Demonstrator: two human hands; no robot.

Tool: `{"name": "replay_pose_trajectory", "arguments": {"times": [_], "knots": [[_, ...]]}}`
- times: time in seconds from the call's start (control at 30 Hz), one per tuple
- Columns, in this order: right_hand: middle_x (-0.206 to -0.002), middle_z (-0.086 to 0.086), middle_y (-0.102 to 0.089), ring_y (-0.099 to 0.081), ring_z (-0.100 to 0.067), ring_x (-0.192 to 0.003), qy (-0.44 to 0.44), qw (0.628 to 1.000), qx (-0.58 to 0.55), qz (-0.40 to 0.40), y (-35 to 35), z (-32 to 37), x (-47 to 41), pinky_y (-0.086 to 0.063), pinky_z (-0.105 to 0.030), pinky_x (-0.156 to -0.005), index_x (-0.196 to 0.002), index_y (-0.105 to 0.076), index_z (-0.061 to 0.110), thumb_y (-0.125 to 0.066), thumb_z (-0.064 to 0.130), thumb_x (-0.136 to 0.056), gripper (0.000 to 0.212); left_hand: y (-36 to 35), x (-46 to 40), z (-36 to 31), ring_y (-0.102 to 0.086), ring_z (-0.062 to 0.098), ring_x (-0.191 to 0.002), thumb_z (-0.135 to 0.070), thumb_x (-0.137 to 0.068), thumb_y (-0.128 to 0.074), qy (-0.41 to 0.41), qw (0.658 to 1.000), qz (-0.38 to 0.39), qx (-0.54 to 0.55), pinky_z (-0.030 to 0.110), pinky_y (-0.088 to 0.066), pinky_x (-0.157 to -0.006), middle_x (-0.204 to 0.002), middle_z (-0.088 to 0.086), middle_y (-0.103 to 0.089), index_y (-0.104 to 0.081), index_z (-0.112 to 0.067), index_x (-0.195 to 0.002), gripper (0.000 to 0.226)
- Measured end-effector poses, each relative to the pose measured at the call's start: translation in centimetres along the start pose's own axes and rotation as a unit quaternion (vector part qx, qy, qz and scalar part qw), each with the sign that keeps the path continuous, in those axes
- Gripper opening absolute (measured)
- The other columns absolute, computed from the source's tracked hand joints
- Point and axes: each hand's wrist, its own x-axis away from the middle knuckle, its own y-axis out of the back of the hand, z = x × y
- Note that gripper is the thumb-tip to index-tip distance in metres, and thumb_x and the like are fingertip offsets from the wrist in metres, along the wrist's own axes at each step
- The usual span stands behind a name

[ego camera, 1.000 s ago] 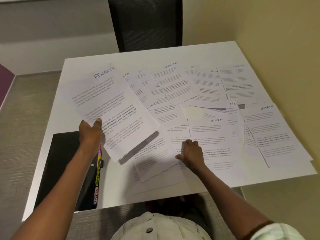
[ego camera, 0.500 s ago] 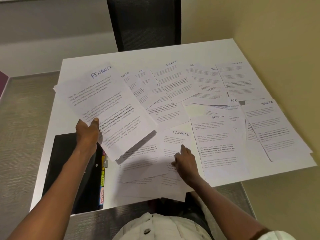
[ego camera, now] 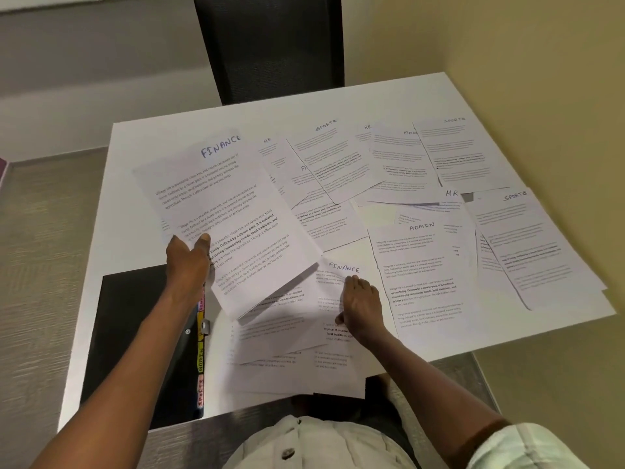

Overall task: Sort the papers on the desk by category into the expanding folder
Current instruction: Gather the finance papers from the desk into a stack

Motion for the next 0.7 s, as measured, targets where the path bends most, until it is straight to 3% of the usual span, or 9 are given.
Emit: {"name": "replay_pose_trajectory", "arguments": {"times": [0.13, 0.2, 0.27, 0.3, 0.43, 0.53, 0.6, 0.7], "knots": [[-0.113, -0.012, -0.055, -0.053, -0.029, -0.090, -0.050, 0.995, -0.091, -0.015, -0.2, 1.1, 0.7, -0.054, -0.037, -0.062, -0.124, -0.044, 0.008, -0.085, 0.013, -0.065, 0.072, -0.4, 0.4, -0.1, -0.062, 0.006, -0.085, -0.010, -0.101, -0.052, 0.013, 0.999, 0.007, 0.029, 0.010, -0.050, -0.048, -0.110, -0.002, -0.063, -0.048, -0.013, -0.138, 0.037], [-0.118, -0.013, -0.046, -0.052, -0.030, -0.094, -0.097, 0.979, -0.175, -0.041, 0.3, 1.6, 0.9, -0.055, -0.039, -0.067, -0.125, -0.038, 0.016, -0.067, 0.011, -0.082, 0.052, -0.4, 0.3, -0.2, -0.063, 0.006, -0.083, -0.011, -0.101, -0.053, 0.011, 1.000, 0.003, 0.029, 0.011, -0.050, -0.047, -0.103, -0.007, -0.063, -0.049, -0.014, -0.135, 0.034], [-0.126, -0.013, -0.041, -0.053, -0.034, -0.102, -0.171, 0.953, -0.237, -0.079, 2.3, 1.8, 0.6, -0.051, -0.042, -0.077, -0.126, -0.034, 0.024, -0.039, 0.023, -0.099, 0.027, 0.0, -0.1, -0.2, -0.063, 0.004, -0.080, -0.013, -0.101, -0.053, 0.011, 1.000, -0.003, 0.021, 0.011, -0.051, -0.048, -0.098, -0.009, -0.063, -0.051, -0.015, -0.133, 0.032], [-0.129, -0.014, -0.042, -0.054, -0.035, -0.106, -0.211, 0.940, -0.254, -0.083, 3.2, 1.7, 0.2, -0.047, -0.039, -0.081, -0.132, -0.033, 0.023, -0.034, 0.023, -0.101, 0.030, 0.1, -0.2, -0.4, -0.063, 0.004, -0.079, -0.014, -0.101, -0.054, 0.007, 1.000, -0.005, 0.016, 0.011, -0.051, -0.048, -0.098, -0.010, -0.063, -0.051, -0.016, -0.133, 0.032], [-0.109, -0.020, -0.065, -0.065, -0.035, -0.097, -0.255, 0.909, -0.310, -0.112, 6.9, -0.3, -0.9, -0.051, -0.036, -0.080, -0.142, -0.032, 0.005, -0.059, -0.003, -0.083, 0.065, 0.6, -0.9, -0.6, -0.063, 0.007, -0.079, -0.015, -0.100, -0.055, -0.016, 1.000, 0.001, -0.002, 0.019, -0.052, -0.055, -0.099, -0.008, -0.064, -0.053, -0.015, -0.131, 0.030], [-0.106, -0.016, -0.070, -0.067, -0.031, -0.096, -0.259, 0.902, -0.317, -0.138, 9.8, -2.3, -1.3, -0.048, -0.028, -0.077, -0.128, -0.055, 0.002, -0.064, 0.001, -0.077, 0.051, 0.0, -1.1, -0.9, -0.062, 0.013, -0.077, -0.018, -0.100, -0.055, -0.031, 0.999, 0.013, -0.001, 0.028, -0.051, -0.057, -0.105, 0.000, -0.068, -0.055, -0.016, -0.128, 0.028], [-0.101, -0.012, -0.070, -0.066, -0.030, -0.093, -0.261, 0.901, -0.314, -0.145, 12.1, -3.4, -1.4, -0.043, -0.024, -0.074, -0.113, -0.065, 0.000, -0.066, 0.002, -0.077, 0.036, -0.9, -1.1, -1.2, -0.063, 0.016, -0.086, -0.019, -0.100, -0.056, -0.044, 0.999, 0.016, 0.002, 0.027, -0.049, -0.060, -0.116, 0.003, -0.067, -0.056, -0.016, -0.128, 0.028], [-0.078, -0.008, -0.068, -0.059, -0.020, -0.063, -0.246, 0.910, -0.294, -0.158, 15.1, -5.3, -1.5, -0.043, -0.024, -0.057, -0.084, -0.067, -0.003, -0.063, -0.001, -0.076, 0.009, -2.6, -0.4, -2.2, -0.064, 0.020, -0.105, -0.019, -0.099, -0.057, -0.057, 0.998, 0.024, 0.023, 0.034, -0.054, -0.082, -0.125, -0.002, -0.064, -0.054, -0.019, -0.134, 0.034]]}}
